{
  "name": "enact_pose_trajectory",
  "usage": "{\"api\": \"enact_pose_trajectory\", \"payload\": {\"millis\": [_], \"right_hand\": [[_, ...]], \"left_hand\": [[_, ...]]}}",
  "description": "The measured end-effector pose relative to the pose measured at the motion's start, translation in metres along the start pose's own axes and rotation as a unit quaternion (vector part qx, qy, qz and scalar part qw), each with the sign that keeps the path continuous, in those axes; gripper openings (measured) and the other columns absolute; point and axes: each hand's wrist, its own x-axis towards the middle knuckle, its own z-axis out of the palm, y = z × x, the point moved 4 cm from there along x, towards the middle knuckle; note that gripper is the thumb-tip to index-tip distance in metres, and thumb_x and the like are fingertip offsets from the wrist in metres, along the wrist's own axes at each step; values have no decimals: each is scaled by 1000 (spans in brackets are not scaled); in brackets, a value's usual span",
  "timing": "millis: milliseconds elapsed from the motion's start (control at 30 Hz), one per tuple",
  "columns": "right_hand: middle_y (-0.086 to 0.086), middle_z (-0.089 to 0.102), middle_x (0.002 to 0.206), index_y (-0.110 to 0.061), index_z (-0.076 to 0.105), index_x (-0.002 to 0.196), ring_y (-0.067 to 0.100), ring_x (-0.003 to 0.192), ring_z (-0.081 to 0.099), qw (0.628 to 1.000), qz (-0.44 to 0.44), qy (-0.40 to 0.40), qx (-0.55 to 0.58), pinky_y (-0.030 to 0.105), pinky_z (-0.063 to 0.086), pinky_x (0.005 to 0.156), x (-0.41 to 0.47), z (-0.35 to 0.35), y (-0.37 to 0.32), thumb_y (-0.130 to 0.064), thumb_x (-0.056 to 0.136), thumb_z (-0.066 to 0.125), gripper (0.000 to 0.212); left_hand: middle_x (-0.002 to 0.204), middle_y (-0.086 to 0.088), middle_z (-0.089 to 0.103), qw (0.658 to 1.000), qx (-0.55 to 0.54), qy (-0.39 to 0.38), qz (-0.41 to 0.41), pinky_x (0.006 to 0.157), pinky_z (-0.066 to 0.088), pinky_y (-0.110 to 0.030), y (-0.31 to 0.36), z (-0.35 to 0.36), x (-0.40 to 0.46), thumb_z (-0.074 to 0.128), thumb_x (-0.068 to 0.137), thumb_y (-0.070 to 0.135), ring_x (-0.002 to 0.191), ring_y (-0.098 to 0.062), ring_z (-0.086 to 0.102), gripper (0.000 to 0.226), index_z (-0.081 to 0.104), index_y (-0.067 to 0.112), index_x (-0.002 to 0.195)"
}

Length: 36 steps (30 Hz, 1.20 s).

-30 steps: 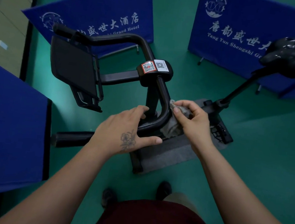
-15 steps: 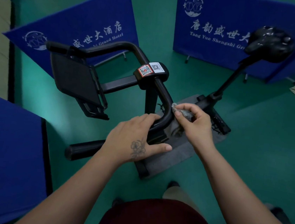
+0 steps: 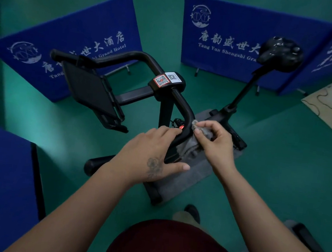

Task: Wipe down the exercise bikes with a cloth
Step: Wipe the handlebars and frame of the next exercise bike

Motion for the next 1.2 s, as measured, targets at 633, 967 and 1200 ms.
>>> {"api": "enact_pose_trajectory", "payload": {"millis": [633,967,1200], "right_hand": [[-8,80,102,-29,78,102,14,97,75,998,10,64,1,39,61,90,-22,9,-4,-20,91,82,15],[-14,78,95,-20,77,96,-4,91,70,998,-8,58,11,13,51,82,-66,41,-12,-5,87,84,18],[-20,77,95,-29,76,93,-8,89,69,995,3,100,24,10,50,81,-69,40,-16,-7,88,83,23]], "left_hand": [[134,31,60,992,-127,7,16,108,53,-41,-65,-33,-69,68,73,87,126,11,55,84,51,51,146],[137,29,60,980,-191,17,58,106,55,-39,-68,-32,-72,77,76,78,129,3,58,80,53,48,146],[129,33,61,975,-217,27,31,108,50,-35,-97,-17,-90,77,69,80,127,9,57,76,59,51,136]]}}
